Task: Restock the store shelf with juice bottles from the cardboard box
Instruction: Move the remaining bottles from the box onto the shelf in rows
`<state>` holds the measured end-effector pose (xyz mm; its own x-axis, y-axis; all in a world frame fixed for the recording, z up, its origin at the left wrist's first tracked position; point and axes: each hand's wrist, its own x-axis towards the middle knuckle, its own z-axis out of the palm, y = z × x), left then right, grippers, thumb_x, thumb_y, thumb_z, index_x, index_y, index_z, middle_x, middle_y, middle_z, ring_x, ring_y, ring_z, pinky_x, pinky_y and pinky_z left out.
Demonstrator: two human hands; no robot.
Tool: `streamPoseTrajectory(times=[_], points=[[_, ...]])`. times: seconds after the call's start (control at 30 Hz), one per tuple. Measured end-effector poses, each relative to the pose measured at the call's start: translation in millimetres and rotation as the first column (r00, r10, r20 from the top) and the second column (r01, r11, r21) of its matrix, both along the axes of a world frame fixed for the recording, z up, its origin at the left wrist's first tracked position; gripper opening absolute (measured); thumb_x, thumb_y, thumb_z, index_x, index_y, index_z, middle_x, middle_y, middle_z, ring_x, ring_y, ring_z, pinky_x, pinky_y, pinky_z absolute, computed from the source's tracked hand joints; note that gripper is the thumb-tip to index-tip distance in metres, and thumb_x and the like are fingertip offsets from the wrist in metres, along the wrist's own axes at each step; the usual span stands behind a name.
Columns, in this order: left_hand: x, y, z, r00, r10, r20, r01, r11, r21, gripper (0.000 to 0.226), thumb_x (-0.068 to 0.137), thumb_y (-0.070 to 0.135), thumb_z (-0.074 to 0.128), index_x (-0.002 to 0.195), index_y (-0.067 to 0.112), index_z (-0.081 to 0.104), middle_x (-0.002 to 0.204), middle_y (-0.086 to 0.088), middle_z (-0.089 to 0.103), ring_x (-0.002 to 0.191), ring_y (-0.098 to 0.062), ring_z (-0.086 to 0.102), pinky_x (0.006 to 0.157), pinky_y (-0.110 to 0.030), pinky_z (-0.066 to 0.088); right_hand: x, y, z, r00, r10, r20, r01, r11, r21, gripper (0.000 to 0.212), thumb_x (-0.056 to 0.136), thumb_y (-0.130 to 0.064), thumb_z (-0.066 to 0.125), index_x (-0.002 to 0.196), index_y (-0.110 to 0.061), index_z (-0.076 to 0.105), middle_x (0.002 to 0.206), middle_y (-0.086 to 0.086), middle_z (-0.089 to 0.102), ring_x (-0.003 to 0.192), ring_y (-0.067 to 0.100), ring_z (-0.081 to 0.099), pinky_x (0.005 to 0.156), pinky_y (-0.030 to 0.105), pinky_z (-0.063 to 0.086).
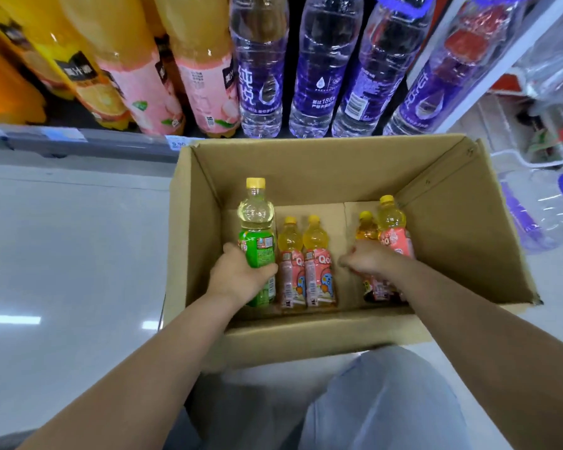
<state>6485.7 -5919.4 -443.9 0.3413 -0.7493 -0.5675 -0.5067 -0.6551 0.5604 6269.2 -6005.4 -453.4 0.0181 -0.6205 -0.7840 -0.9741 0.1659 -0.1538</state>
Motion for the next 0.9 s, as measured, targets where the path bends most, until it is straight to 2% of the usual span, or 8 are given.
streamPoseTrajectory(times=[0.17, 0.2, 0.3, 0.47, 0.63, 0.73, 0.8, 0.9], points=[[5, 0, -6, 0.995, 0.092, -0.025, -0.093, 0.995, -0.043, 0.059, 0.074, 0.038, 0.077, 0.111, 0.006, 0.044, 0.098, -0.005, 0.059, 0.100, -0.027, 0.062, 0.076, -0.030, 0.046, 42, -13, -33, 0.988, -0.153, 0.017, 0.151, 0.985, 0.087, 0.023, 0.092, -0.033, 0.055, 0.098, -0.010, 0.054, 0.074, 0.006, 0.049, 0.060, 0.018, 0.048, 0.051, 0.024, 0.038], [6, 1, -7, 0.994, 0.104, -0.042, -0.106, 0.994, -0.038, 0.058, 0.075, 0.037, 0.077, 0.112, 0.007, 0.044, 0.096, -0.002, 0.056, 0.099, -0.025, 0.061, 0.074, -0.029, 0.044, 46, -11, -39, 0.989, -0.148, 0.020, 0.145, 0.983, 0.111, 0.022, 0.092, -0.030, 0.056, 0.102, -0.011, 0.056, 0.081, 0.007, 0.055, 0.064, 0.018, 0.052, 0.053, 0.026, 0.040], [7, 5, -10, 0.986, 0.147, -0.079, -0.150, 0.988, -0.031, 0.055, 0.077, 0.037, 0.075, 0.114, 0.008, 0.045, 0.097, 0.000, 0.055, 0.098, -0.022, 0.060, 0.073, -0.028, 0.043, 49, -5, -57, 0.994, -0.103, 0.028, 0.099, 0.986, 0.137, 0.036, 0.090, -0.030, 0.061, 0.119, -0.009, 0.056, 0.117, 0.010, 0.060, 0.104, 0.025, 0.059, 0.075, 0.029, 0.042], [0, 15, -7, 0.982, 0.167, -0.089, -0.172, 0.983, -0.059, 0.054, 0.076, 0.040, 0.075, 0.110, 0.010, 0.046, 0.104, -0.004, 0.063, 0.099, -0.025, 0.063, 0.075, -0.029, 0.047, 43, 4, -66, 0.971, -0.232, 0.051, 0.232, 0.973, 0.002, 0.056, 0.078, -0.031, 0.075, 0.121, -0.005, 0.049, 0.120, 0.013, 0.059, 0.107, 0.029, 0.057, 0.078, 0.032, 0.045], [-8, 14, 24, 0.983, 0.129, -0.133, -0.152, 0.971, -0.182, 0.051, 0.073, 0.039, 0.077, 0.103, 0.014, 0.045, 0.093, 0.003, 0.062, 0.092, -0.021, 0.065, 0.074, -0.029, 0.050, 38, -5, -29, 0.957, -0.238, 0.164, 0.263, 0.952, -0.154, 0.067, 0.059, -0.041, 0.083, 0.112, -0.012, 0.054, 0.107, 0.008, 0.063, 0.099, 0.027, 0.062, 0.077, 0.030, 0.049], [-11, 4, 59, 0.985, 0.130, -0.116, -0.157, 0.951, -0.265, 0.052, 0.072, 0.042, 0.076, 0.102, 0.014, 0.045, 0.093, 0.002, 0.063, 0.093, -0.023, 0.065, 0.075, -0.031, 0.050, 29, -12, 11, 0.946, -0.202, 0.253, 0.262, 0.937, -0.232, 0.047, 0.049, -0.050, 0.077, 0.085, -0.023, 0.064, 0.083, 0.001, 0.069, 0.078, 0.022, 0.065, 0.067, 0.028, 0.049], [-10, -5, 90, 0.987, 0.131, -0.088, -0.153, 0.934, -0.322, 0.051, 0.071, 0.044, 0.076, 0.100, 0.015, 0.045, 0.095, -0.001, 0.065, 0.092, -0.026, 0.065, 0.077, -0.034, 0.051, 21, -7, 46, 0.946, -0.138, 0.293, 0.222, 0.935, -0.277, 0.043, 0.044, -0.056, 0.070, 0.074, -0.025, 0.065, 0.070, -0.005, 0.066, 0.074, 0.019, 0.065, 0.065, 0.031, 0.049], [-4, -19, 143, 0.993, 0.105, -0.050, -0.116, 0.899, -0.422, 0.047, 0.072, 0.043, 0.076, 0.097, 0.016, 0.047, 0.083, 0.007, 0.061, 0.083, -0.022, 0.062, 0.069, -0.032, 0.048, 12, 4, 112, 0.929, -0.102, 0.355, 0.239, 0.899, -0.367, 0.053, 0.051, -0.048, 0.074, 0.094, -0.026, 0.054, 0.080, -0.007, 0.064, 0.079, 0.017, 0.062, 0.069, 0.032, 0.046]])
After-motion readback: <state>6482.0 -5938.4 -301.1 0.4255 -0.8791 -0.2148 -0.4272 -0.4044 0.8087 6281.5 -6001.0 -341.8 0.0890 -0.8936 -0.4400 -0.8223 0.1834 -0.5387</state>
